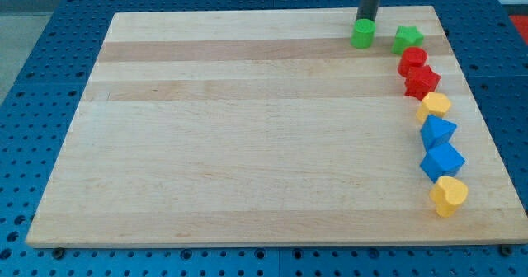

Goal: Point your arm at the green star

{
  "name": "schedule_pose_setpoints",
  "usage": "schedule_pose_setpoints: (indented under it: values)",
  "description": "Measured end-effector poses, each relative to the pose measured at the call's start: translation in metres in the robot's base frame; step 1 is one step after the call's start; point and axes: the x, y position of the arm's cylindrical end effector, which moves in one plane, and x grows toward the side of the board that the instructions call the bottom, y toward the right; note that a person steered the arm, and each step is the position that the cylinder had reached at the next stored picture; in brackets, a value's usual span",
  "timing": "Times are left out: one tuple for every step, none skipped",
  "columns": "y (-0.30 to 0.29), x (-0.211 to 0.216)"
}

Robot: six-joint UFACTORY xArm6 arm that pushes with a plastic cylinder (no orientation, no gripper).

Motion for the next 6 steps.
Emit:
schedule_pose_setpoints:
  values:
    - [0.031, -0.001]
    - [0.075, -0.002]
    - [0.116, -0.002]
    - [0.129, 0.013]
    - [0.127, 0.037]
    - [0.111, 0.054]
